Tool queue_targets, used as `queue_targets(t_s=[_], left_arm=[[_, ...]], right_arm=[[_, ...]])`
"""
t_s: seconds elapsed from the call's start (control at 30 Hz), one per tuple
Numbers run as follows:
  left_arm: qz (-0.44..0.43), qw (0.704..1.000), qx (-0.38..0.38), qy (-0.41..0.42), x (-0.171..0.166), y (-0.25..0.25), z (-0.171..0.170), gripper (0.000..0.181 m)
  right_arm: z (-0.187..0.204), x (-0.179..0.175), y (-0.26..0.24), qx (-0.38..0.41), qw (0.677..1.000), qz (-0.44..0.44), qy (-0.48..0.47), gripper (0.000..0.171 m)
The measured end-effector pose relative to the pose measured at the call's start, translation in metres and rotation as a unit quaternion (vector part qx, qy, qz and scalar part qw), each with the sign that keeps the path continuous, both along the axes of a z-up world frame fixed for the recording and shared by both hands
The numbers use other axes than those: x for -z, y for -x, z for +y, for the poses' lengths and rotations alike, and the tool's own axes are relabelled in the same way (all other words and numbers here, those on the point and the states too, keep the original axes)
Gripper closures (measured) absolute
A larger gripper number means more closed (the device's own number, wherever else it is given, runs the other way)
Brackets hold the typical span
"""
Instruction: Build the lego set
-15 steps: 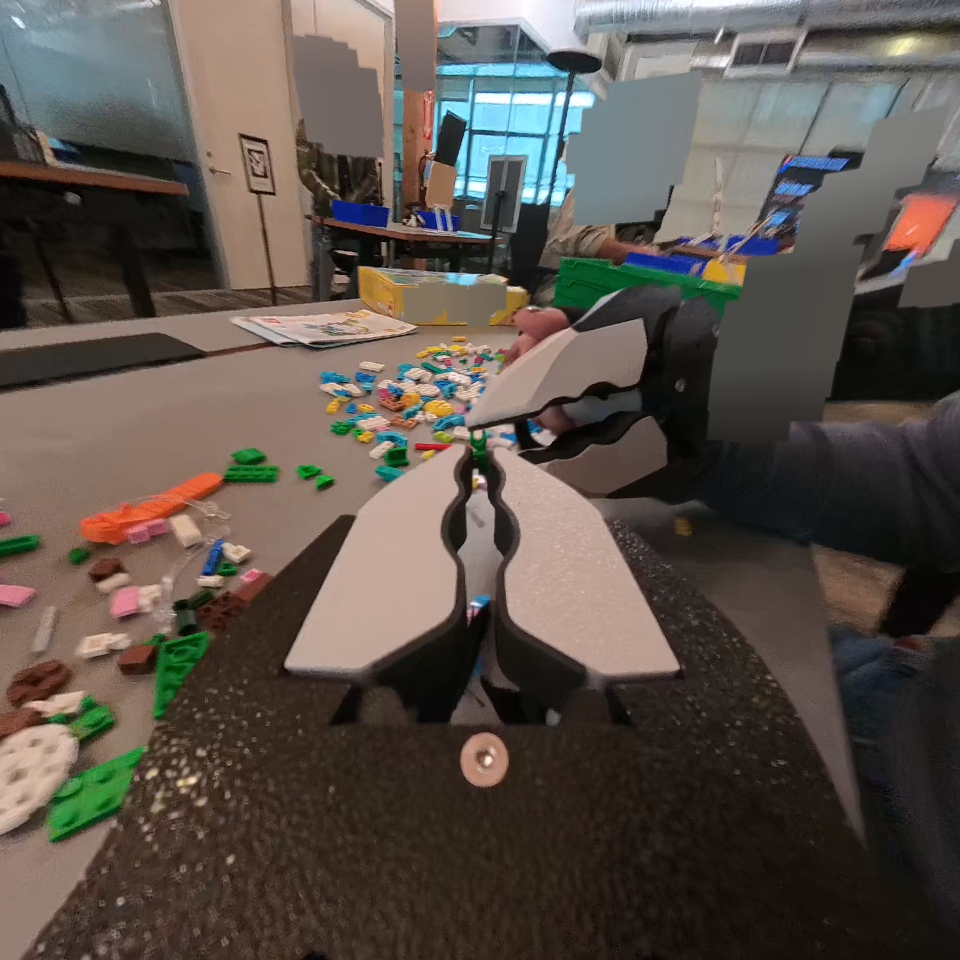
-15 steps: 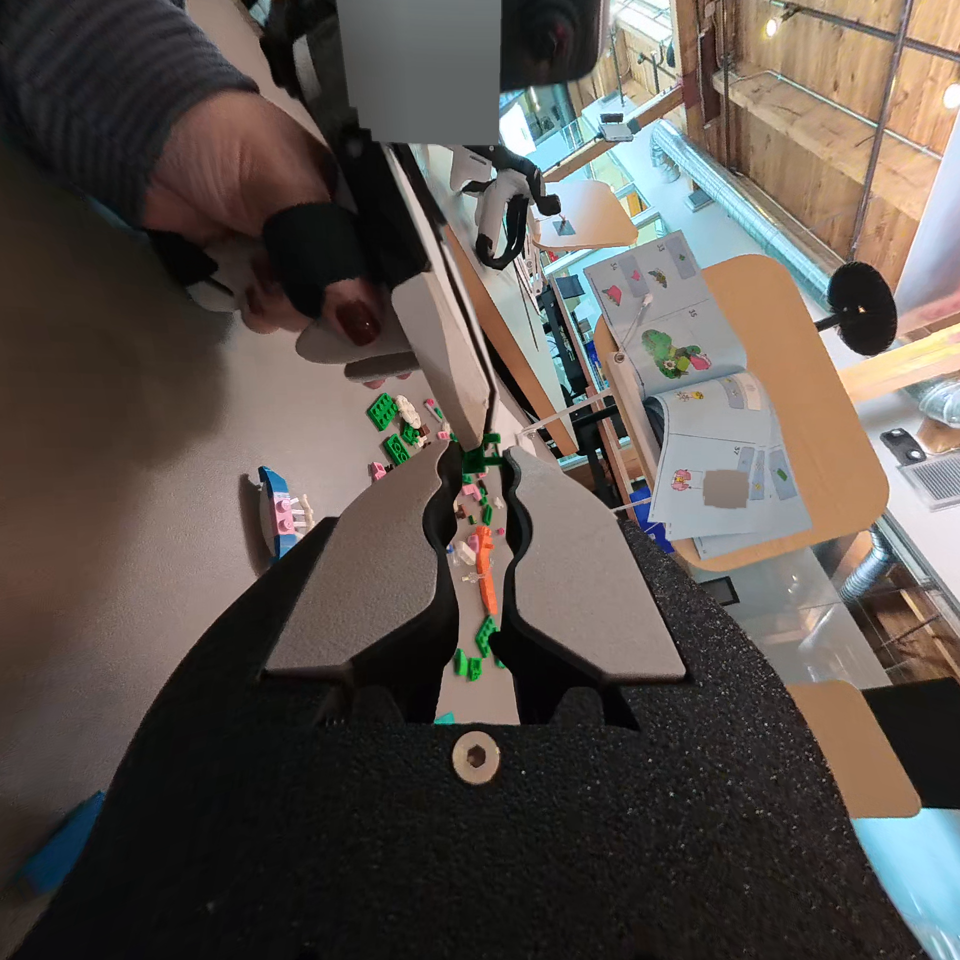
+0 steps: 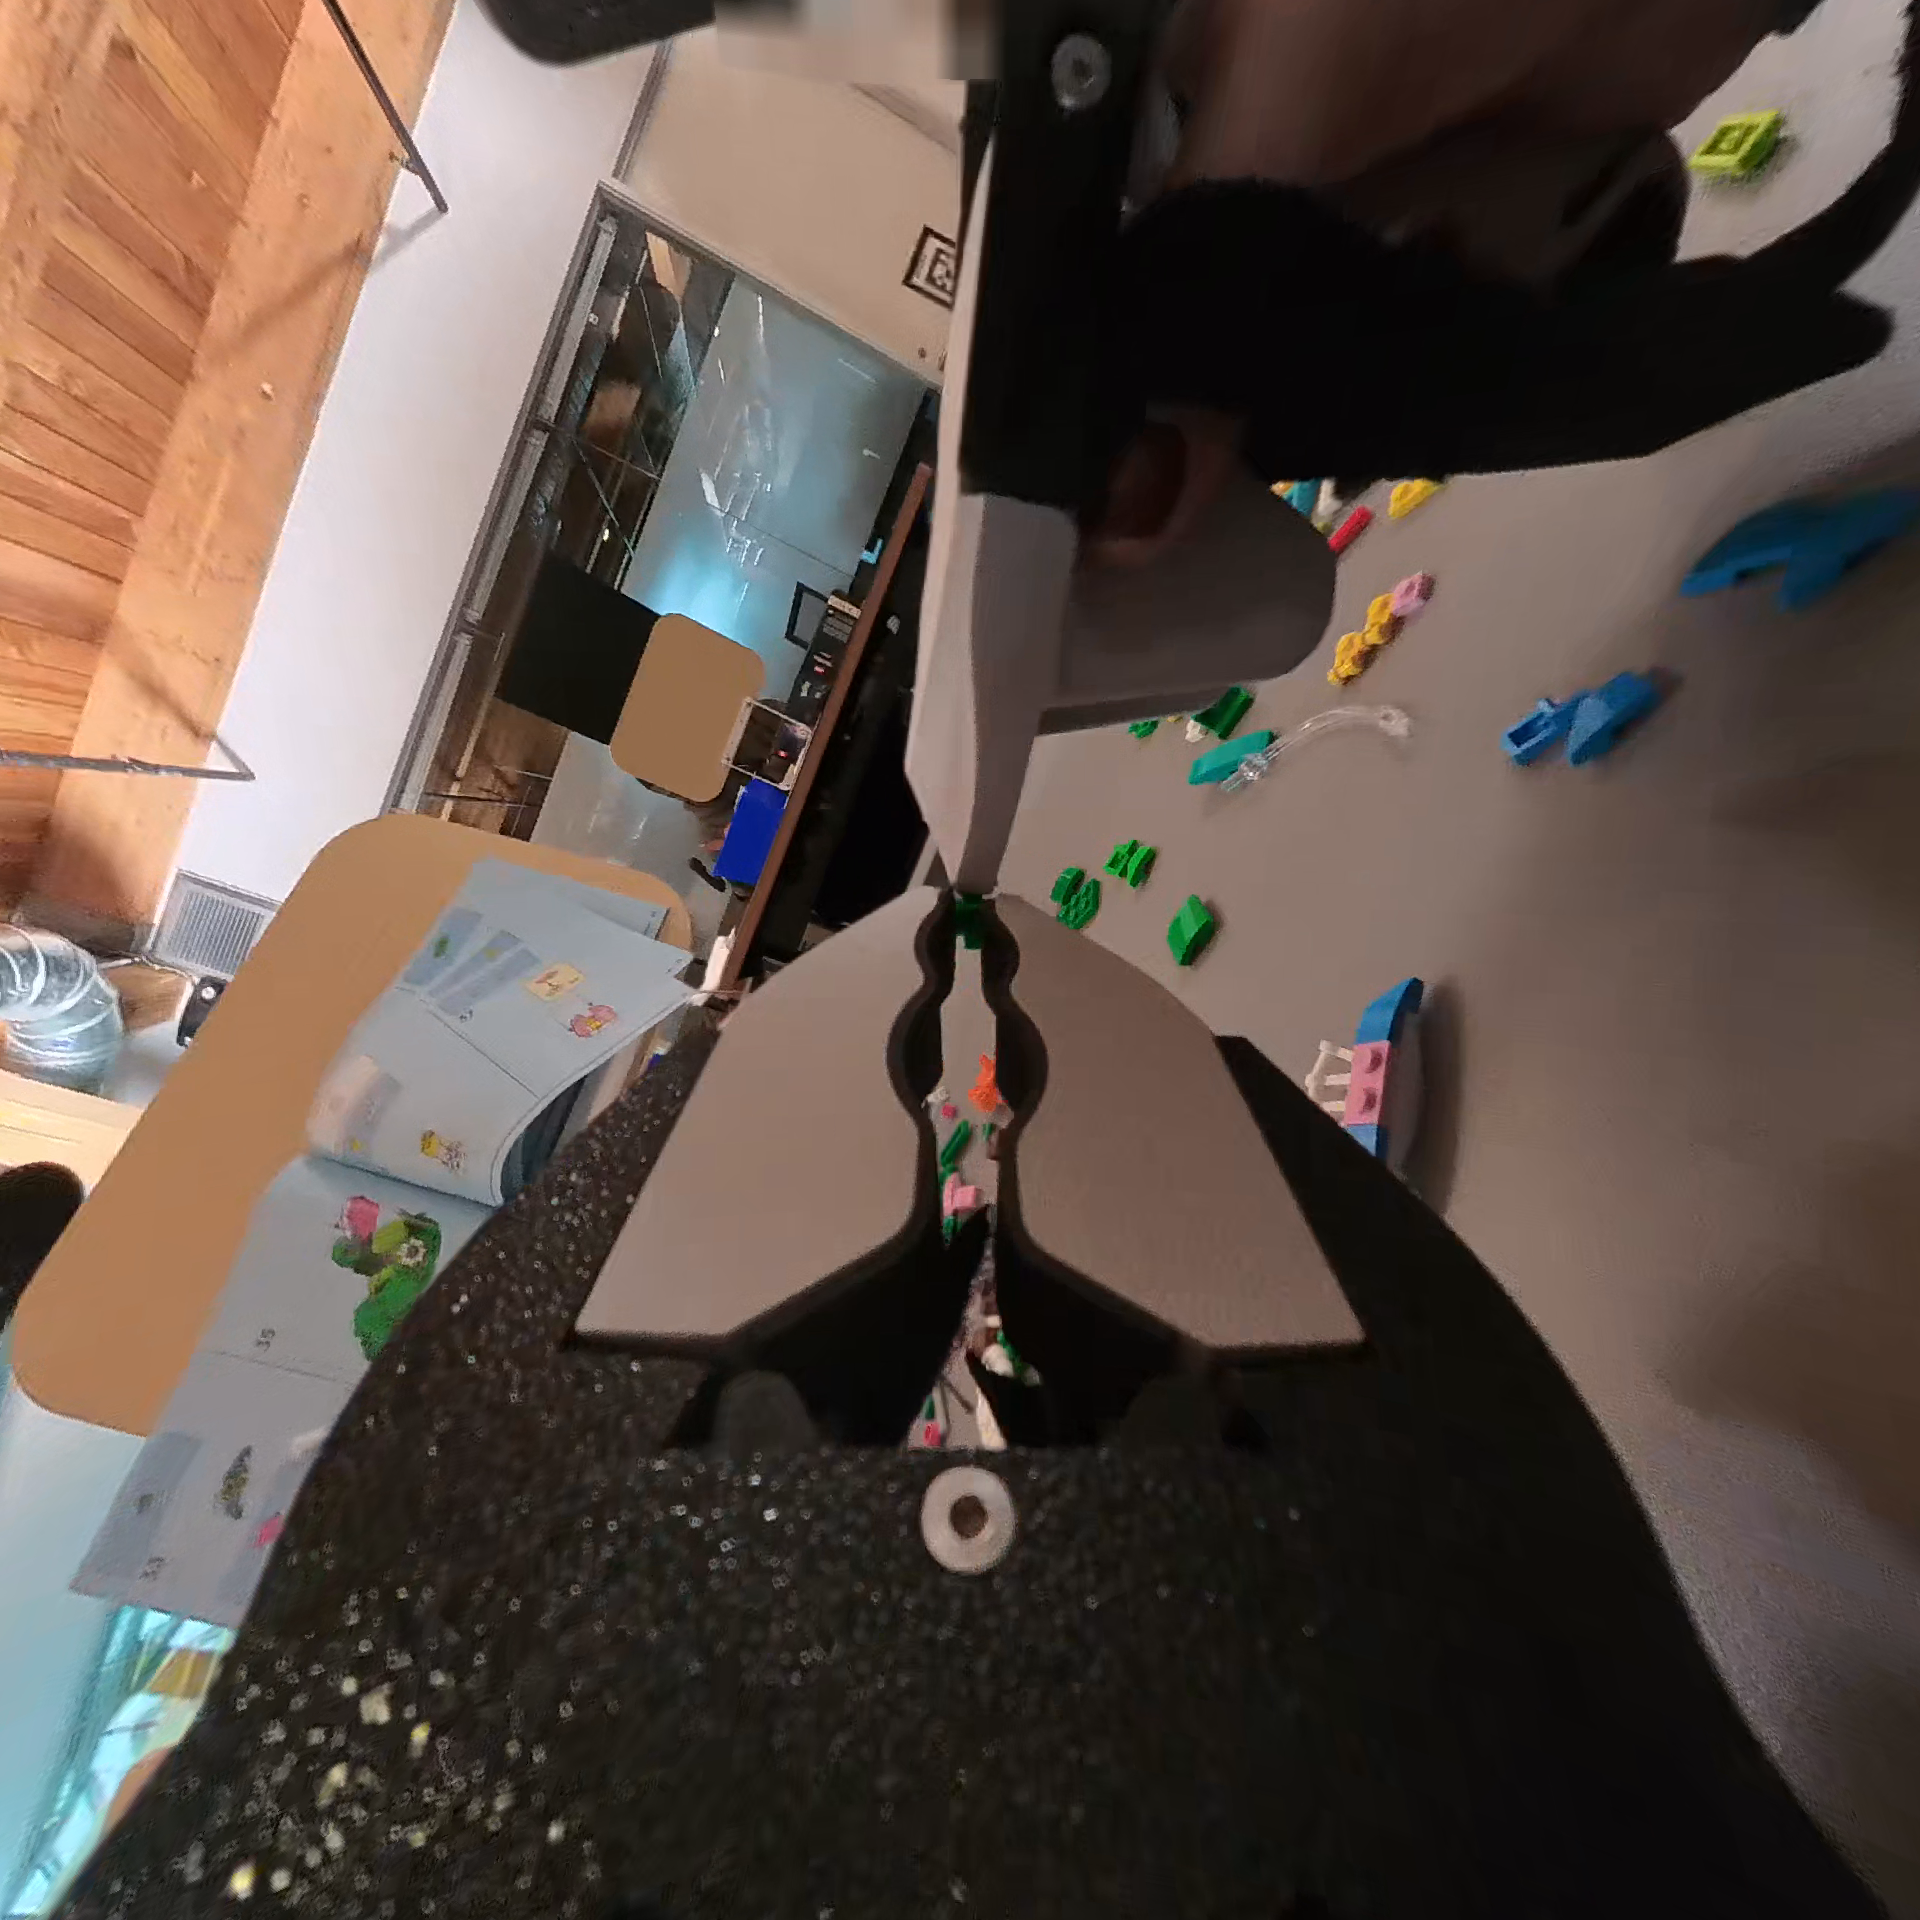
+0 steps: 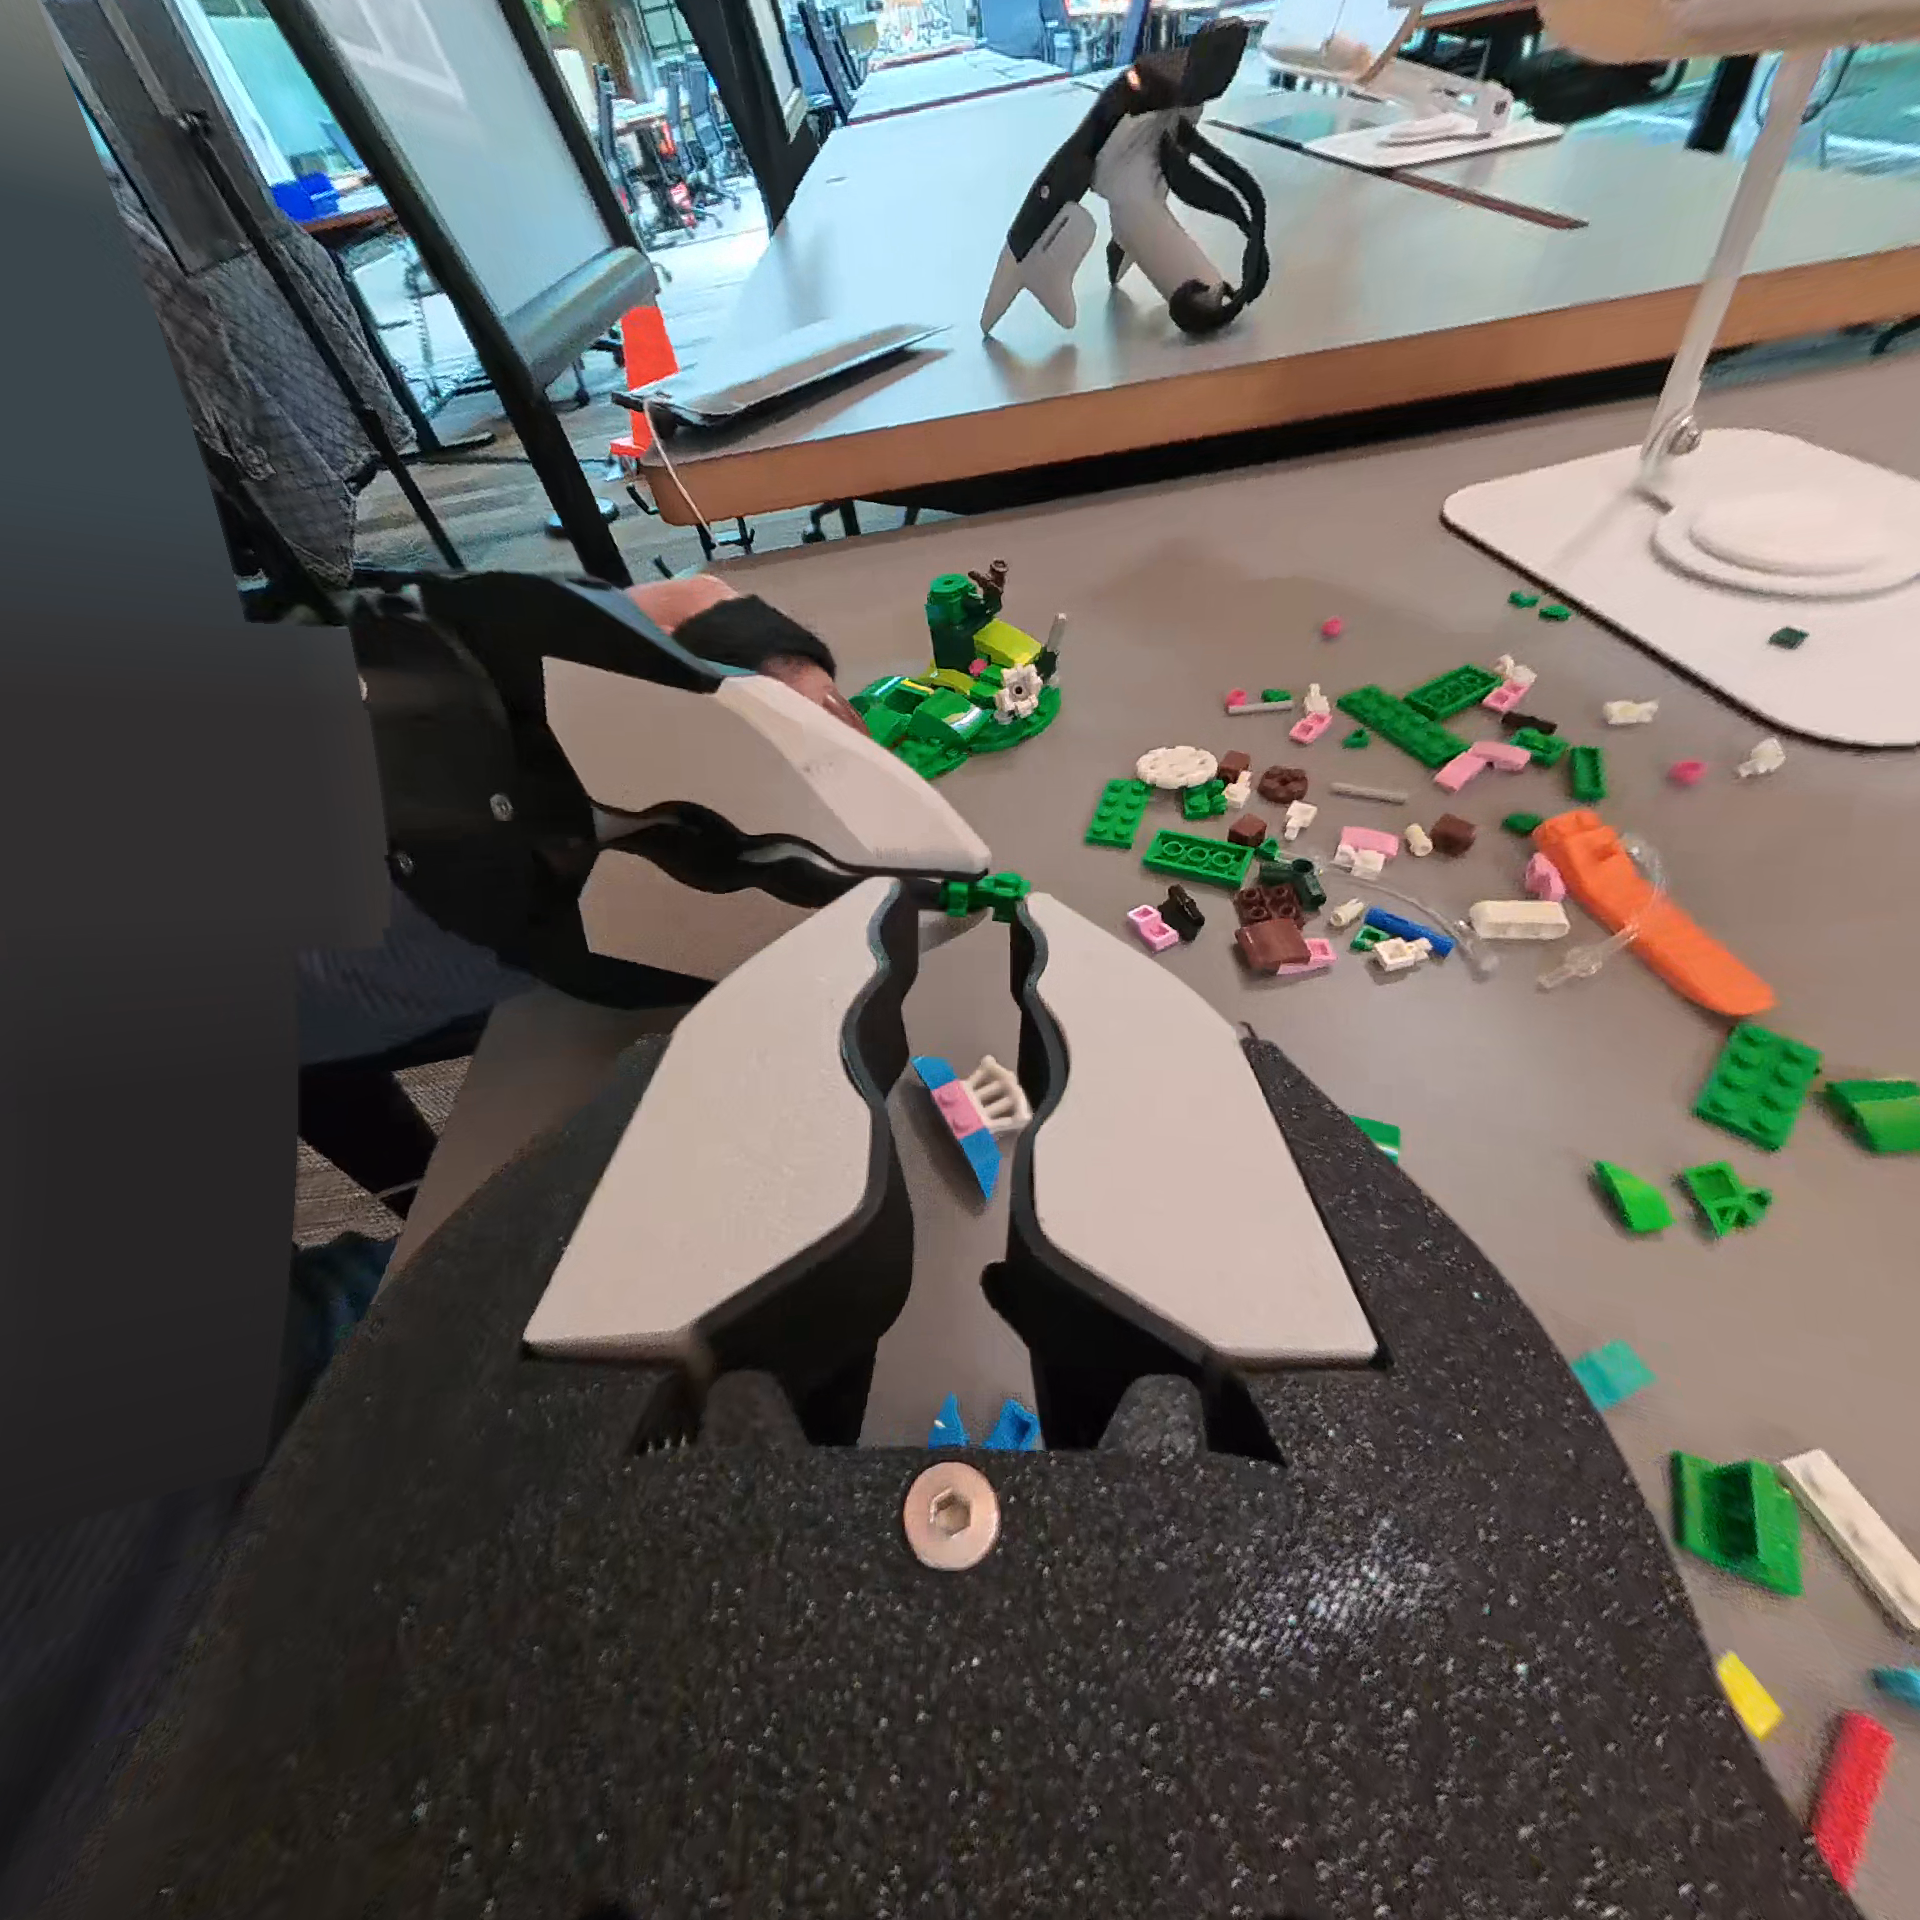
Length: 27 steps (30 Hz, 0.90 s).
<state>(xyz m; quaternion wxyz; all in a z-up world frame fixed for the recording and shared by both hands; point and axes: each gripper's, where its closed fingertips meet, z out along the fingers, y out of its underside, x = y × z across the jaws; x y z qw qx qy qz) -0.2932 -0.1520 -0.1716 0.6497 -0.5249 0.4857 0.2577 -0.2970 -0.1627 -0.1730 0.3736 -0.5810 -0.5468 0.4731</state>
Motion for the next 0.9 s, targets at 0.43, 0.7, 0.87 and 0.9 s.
queue_targets(t_s=[0.43,0.7,0.87,0.9], left_arm=[[0.06,0.998,-0.008,-0.025,0.004,-0.004,-0.002,0.177],[-0.031,0.999,-0.02,0.034,0.006,0.003,0.006,0.17],[-0.177,0.977,-0.054,0.104,0.003,0.037,0.015,0.169],[-0.201,0.971,-0.06,0.116,0.004,0.042,0.016,0.17]], right_arm=[[0.002,0.005,-0.003,-0.003,0.999,-0.013,-0.045,0.161],[0.009,0.008,-0.006,0.008,0.994,-0.014,-0.108,0.161],[0.019,0.01,-0.012,0.026,0.983,-0.005,-0.181,0.161],[0.021,0.01,-0.013,0.03,0.982,-0.003,-0.187,0.161]])
